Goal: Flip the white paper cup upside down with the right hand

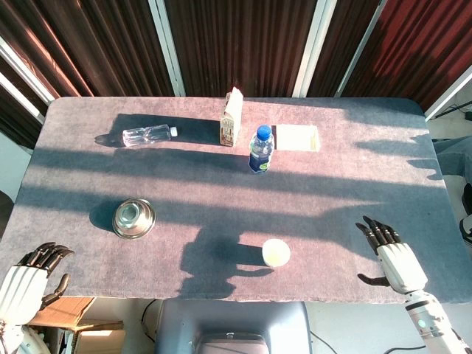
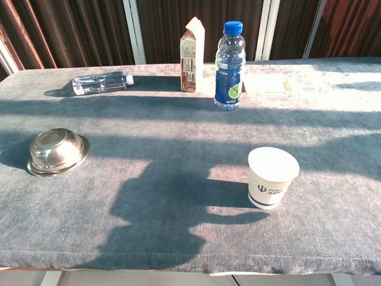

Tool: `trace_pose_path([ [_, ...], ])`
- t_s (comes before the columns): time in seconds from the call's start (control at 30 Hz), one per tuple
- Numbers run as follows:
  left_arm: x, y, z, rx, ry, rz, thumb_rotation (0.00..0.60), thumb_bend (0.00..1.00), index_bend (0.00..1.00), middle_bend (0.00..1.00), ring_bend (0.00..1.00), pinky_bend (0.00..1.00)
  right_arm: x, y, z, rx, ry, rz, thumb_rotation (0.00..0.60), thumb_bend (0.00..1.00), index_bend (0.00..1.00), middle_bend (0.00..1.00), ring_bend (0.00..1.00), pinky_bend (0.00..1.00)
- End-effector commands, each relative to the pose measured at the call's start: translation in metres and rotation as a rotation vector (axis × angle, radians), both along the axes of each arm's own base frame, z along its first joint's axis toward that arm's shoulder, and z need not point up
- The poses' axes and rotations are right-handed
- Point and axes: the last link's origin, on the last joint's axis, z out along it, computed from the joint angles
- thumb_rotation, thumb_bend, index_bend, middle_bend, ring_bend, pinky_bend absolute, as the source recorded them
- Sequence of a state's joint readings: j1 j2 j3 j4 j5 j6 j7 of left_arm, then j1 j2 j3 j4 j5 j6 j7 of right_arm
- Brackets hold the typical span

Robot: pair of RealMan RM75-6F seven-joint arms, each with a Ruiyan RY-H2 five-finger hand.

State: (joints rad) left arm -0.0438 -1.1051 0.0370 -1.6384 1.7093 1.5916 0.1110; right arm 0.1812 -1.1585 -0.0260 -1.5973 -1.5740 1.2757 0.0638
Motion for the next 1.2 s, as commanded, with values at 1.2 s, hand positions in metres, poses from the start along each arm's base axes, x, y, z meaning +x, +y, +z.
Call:
trace_pose_path([
  [1.2, 0.0, -0.004, 0.005, -0.006, -0.029, -0.02, 0.6, 0.42, 0.34, 0.29, 0.21, 0.4, 0.068, -0.077, -0.143, 0.239, -0.42, 0.222, 0.6, 0.13, 0.31, 0.2, 0.19, 0.32],
])
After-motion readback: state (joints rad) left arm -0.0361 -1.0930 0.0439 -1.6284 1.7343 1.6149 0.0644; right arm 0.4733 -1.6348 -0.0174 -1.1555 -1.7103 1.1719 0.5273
